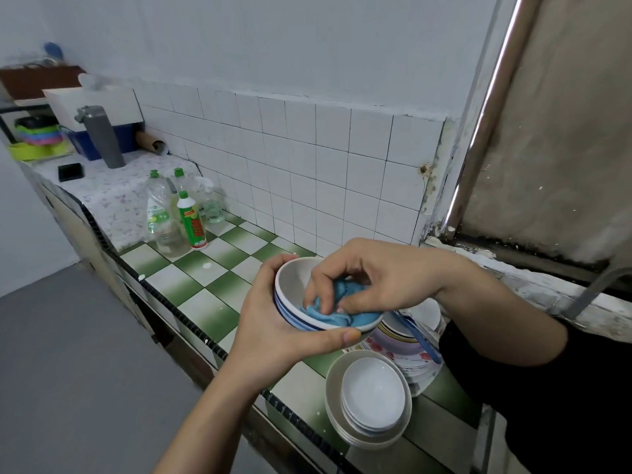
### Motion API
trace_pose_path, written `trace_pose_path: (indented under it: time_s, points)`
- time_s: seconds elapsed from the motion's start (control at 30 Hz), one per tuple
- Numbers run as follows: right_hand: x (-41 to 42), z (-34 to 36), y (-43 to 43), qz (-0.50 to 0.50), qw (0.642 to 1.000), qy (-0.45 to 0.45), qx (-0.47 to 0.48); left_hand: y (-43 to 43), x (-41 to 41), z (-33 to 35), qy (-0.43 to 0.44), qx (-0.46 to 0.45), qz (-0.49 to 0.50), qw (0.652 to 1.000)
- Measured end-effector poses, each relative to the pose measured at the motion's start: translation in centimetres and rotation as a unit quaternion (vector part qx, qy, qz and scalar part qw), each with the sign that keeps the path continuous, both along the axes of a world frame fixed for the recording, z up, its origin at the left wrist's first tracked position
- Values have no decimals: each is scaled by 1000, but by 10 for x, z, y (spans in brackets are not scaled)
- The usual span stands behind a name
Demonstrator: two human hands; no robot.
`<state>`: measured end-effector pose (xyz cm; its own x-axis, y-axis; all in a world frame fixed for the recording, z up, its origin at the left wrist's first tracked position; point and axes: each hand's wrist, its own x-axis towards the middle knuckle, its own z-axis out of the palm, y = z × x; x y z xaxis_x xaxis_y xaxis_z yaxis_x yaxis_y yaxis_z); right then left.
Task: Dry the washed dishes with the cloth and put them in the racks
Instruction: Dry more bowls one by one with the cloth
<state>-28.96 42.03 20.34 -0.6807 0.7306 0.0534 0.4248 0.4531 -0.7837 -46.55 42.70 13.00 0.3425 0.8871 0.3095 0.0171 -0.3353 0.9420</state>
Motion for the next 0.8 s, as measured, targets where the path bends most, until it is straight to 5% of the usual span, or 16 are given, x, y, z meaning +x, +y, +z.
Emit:
trace_pose_path:
  time_s: [0.13,0.37,0.5,0.63,0.8]
  points:
    - [8,4,6,23,1000,6,4,3,1,-2,-16,-12,-2,1000]
    - [15,-14,16,-77,972,212,-65,3,-5,-10,-12,-19,0,1000]
    - [10,-11,18,-207,968,38,140,2,-3,-8,-2,-20,-6,1000]
    - [-19,-22,9,-158,945,-92,270,4,2,-4,2,4,-4,1000]
    - [-16,-5,6,-52,983,-127,123,8,-4,-5,13,20,-1,1000]
